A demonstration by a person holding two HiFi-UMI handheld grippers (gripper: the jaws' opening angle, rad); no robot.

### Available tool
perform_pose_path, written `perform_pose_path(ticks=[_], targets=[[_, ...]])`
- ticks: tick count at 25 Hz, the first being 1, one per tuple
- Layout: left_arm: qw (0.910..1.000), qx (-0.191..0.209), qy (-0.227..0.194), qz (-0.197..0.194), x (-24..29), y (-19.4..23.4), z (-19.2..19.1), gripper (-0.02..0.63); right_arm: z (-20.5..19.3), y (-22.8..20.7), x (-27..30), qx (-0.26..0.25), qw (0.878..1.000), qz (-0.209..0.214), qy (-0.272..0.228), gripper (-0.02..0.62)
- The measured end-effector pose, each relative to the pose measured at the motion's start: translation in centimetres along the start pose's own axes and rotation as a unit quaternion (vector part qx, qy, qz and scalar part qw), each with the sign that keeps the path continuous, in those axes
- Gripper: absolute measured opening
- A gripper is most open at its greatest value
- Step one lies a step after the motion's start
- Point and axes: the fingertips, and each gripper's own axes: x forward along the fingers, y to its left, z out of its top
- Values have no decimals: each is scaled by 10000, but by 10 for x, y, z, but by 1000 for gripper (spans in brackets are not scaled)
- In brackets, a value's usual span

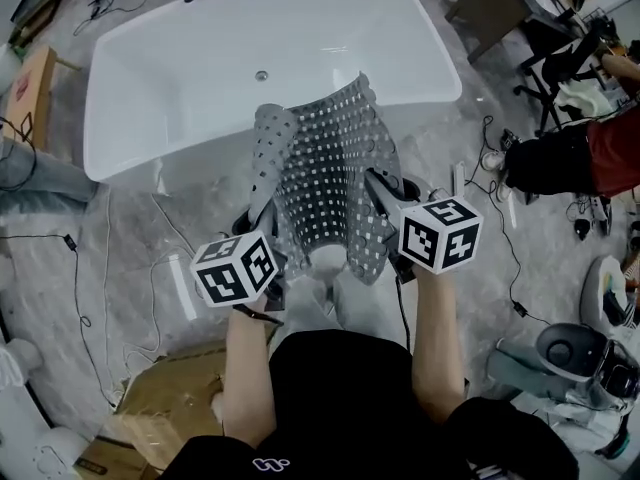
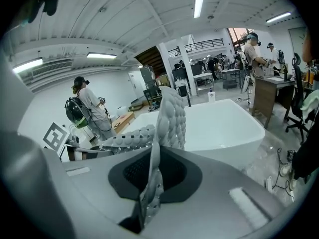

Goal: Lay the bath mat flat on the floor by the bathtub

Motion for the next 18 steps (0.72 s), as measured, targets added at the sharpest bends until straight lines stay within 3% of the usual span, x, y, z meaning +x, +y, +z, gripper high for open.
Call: perform_pose_path(ticks=[10,18], targets=[[9995,-258,130,99,5,32,-14,20,-21,5,20,97,9997,-47,207,23],[9986,-339,314,253,24,33,-41,20,-49,-18,28,249,9989,8,408,23]])
